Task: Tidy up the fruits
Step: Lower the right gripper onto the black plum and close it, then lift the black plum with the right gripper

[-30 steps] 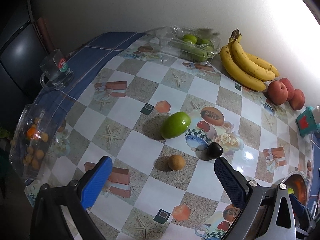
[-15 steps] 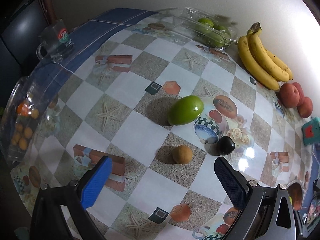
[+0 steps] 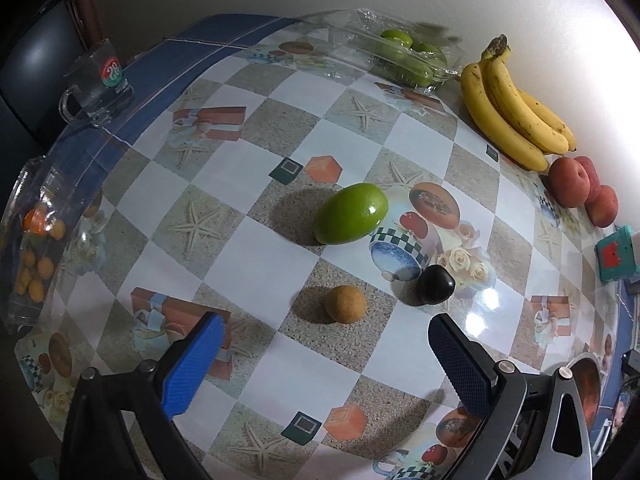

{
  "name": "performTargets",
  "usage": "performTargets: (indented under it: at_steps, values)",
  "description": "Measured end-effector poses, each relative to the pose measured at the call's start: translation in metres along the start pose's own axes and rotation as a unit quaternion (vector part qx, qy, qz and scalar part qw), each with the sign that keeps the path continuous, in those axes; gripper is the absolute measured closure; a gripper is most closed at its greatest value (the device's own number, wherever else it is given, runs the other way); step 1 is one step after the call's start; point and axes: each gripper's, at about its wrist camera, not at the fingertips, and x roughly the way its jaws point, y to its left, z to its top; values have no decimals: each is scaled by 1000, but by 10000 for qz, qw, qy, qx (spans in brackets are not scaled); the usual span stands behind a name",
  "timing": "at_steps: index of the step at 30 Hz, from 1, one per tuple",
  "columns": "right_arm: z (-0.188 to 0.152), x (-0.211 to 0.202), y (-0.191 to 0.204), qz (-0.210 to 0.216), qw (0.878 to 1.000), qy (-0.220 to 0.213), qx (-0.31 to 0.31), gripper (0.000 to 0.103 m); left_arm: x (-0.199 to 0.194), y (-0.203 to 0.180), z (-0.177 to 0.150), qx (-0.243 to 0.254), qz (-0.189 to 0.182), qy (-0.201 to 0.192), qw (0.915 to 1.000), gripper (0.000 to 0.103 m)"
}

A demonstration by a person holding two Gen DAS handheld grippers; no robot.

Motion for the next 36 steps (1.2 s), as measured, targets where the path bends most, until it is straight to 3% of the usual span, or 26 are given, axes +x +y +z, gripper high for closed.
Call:
performTargets:
  at_steps: [15, 17, 27, 36]
  values:
    - [-5, 13, 3, -224, 9995, 187, -76, 66, 1, 3, 0, -108, -49, 38, 9999, 0]
    - [-5, 13, 3, -291, 9994, 182, -107, 71, 1, 2, 0, -114, -51, 47, 9999, 0]
    - [-6, 12, 5, -236, 9995, 207, -87, 75, 3, 2, 0, -144, -75, 71, 9998, 0]
    - [1, -9, -1, -90, 9999, -97, 51, 75, 4, 10, 2, -319, -442, -72, 9985, 0]
